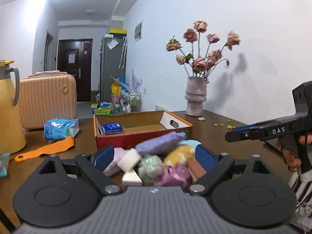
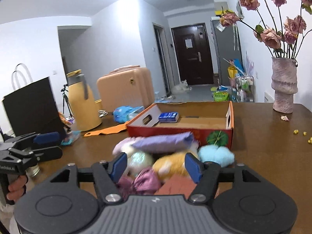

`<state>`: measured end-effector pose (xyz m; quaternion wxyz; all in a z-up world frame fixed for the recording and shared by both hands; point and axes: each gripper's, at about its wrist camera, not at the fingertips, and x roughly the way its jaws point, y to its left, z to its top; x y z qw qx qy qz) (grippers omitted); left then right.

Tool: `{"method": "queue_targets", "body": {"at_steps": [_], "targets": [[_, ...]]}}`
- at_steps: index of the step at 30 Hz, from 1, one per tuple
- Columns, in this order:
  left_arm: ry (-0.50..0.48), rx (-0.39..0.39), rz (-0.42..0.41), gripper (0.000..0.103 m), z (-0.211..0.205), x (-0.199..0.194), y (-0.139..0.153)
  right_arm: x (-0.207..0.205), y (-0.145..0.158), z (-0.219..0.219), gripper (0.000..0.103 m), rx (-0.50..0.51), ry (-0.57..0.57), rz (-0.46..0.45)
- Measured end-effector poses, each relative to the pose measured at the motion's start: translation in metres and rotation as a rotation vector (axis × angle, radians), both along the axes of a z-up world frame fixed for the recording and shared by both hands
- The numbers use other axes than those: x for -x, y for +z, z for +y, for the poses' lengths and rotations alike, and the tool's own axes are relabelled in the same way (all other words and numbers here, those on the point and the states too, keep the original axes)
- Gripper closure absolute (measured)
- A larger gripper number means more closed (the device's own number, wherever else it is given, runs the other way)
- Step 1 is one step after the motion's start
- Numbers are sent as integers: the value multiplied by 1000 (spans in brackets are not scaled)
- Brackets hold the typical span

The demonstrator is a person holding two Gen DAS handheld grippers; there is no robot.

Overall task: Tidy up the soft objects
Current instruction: 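Lower the right tool to the lavender knit pouch and grasp it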

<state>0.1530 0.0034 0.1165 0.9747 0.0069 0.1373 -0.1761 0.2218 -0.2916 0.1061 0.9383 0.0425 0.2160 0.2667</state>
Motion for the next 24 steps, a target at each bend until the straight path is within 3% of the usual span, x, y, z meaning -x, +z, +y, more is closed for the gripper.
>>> {"method": "queue_targets", "body": {"at_steps": [6,10,24], "targets": [[9,102,75,9,12,15,-28,42,-37,6,33,-21,-36,-23],[65,75,98,9,15,7,-35,50,-57,6,30,-21,-68,-14],[108,106,147,9,5,-83,-34,-23,-66,-11,29,-96,-133,32]]}}
